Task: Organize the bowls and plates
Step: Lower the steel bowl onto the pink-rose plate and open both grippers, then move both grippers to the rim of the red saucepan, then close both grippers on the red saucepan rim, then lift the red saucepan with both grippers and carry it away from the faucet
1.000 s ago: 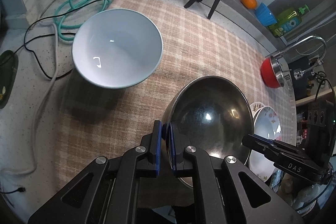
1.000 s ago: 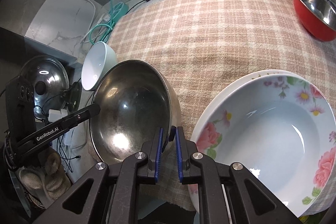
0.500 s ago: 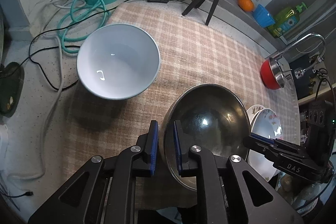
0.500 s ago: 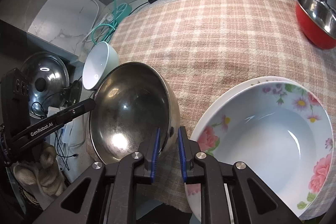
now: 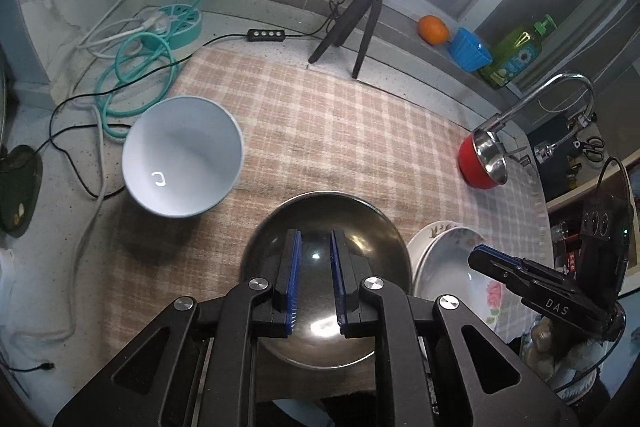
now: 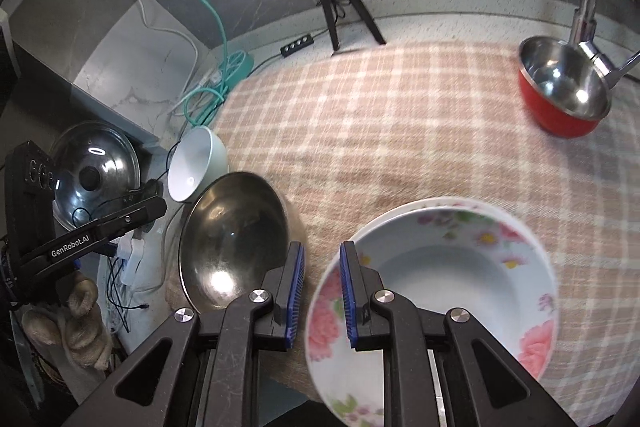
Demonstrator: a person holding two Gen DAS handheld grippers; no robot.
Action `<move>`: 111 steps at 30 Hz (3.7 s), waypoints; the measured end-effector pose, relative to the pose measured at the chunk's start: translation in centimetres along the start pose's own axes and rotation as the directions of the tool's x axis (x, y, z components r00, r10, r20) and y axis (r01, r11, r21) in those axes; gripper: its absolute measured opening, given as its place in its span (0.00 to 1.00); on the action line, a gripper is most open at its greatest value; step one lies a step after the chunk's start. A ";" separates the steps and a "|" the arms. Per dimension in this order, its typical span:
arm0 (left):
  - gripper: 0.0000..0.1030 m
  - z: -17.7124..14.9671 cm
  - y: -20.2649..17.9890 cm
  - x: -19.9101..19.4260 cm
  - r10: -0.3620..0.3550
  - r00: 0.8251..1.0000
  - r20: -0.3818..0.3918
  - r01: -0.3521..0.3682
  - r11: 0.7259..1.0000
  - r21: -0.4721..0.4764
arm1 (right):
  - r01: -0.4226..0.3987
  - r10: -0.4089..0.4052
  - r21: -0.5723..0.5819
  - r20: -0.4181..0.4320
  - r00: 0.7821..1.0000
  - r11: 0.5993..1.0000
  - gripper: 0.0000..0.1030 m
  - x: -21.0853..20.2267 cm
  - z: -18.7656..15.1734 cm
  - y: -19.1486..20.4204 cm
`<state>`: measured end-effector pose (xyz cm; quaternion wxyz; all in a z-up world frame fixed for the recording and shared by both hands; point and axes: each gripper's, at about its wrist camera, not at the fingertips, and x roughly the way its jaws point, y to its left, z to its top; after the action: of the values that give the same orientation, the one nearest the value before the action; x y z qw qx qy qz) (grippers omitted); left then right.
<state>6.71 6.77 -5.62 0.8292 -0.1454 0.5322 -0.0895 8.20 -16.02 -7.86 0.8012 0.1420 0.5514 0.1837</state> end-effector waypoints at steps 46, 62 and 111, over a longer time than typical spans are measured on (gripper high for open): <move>0.13 9.4 -21.7 19.6 -0.066 0.983 -0.171 0.084 0.991 0.105 | 0.027 -0.085 0.360 0.145 0.986 0.933 0.19 -4.9 9.3 -27.4; 0.13 10.3 -22.7 21.5 -0.059 0.978 -0.201 0.086 0.988 0.128 | 0.035 -0.082 0.375 0.111 0.990 0.926 0.19 -3.3 10.3 -28.0; 0.05 7.0 -23.0 11.9 -0.126 0.986 -0.109 0.144 0.971 0.188 | 0.019 -0.071 0.294 0.167 0.983 0.956 0.07 -8.9 7.2 -20.5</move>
<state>18.22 -17.48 -5.37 0.8049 -0.0947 0.5489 -0.2045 14.92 -38.51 -6.76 0.8211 0.2612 0.5028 0.0690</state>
